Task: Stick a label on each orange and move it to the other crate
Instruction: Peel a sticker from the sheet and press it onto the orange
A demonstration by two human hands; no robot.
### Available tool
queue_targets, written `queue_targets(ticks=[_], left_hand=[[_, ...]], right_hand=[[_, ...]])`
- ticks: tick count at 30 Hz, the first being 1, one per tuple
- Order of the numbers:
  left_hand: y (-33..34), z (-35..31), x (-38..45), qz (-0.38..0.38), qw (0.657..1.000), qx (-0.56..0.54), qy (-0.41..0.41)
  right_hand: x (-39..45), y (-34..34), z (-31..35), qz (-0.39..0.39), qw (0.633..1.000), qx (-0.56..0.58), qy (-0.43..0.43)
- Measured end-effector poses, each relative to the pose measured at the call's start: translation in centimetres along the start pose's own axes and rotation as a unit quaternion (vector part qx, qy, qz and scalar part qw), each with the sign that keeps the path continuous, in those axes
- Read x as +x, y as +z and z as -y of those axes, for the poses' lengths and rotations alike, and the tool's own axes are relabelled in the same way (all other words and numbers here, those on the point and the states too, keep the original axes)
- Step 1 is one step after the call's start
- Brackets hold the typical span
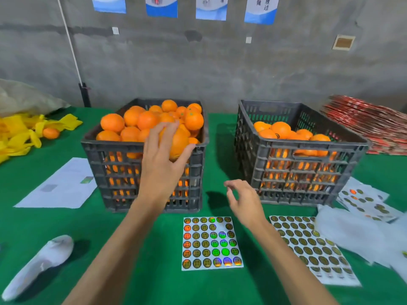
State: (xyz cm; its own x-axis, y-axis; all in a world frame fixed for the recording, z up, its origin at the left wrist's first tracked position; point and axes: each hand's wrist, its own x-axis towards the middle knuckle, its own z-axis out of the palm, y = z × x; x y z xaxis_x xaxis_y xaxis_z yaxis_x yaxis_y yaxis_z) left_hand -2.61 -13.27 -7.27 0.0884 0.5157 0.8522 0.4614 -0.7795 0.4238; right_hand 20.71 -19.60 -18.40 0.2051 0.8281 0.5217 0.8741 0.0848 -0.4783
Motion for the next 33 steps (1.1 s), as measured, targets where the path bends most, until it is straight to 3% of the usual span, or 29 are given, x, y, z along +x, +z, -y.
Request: queue_targets(ticks=[4,6,9,12,17,25,33], left_hand=[[3.1,-0.6,-7.0,0.051,0.996,-0.068,-0.007],[4.1,-0.6,-10.0,0.116,0.981,-0.117,-0.099],[5.5,0.2,-13.6,0.185,0.932,-0.169,-0.263],[6.6,1.6,-16.3,0.193,0.887,-0.194,-0.372],[7.6,3.3,-17.3,0.139,0.828,-0.241,-0.487],[7.4,3.5,-17.4,0.110,0.793,-0.281,-0.528],[7.6,3.5,-17.6,0.113,0.797,-0.273,-0.527]], right_hand=[[-2.5,1.6,-1.2,0.114,0.993,-0.013,0.021],[-3.5,2.5,-1.5,0.174,0.984,-0.023,0.022],[-4.3,3.8,-1.7,0.236,0.971,-0.035,0.008],[-4.4,4.6,-1.9,0.264,0.963,-0.049,0.003],[-4.1,5.2,-2.9,0.257,0.965,-0.040,-0.015],[-3.5,5.6,-3.5,0.251,0.962,-0.067,-0.084],[-4.3,4.8,-3.9,0.278,0.960,0.044,0.001]])
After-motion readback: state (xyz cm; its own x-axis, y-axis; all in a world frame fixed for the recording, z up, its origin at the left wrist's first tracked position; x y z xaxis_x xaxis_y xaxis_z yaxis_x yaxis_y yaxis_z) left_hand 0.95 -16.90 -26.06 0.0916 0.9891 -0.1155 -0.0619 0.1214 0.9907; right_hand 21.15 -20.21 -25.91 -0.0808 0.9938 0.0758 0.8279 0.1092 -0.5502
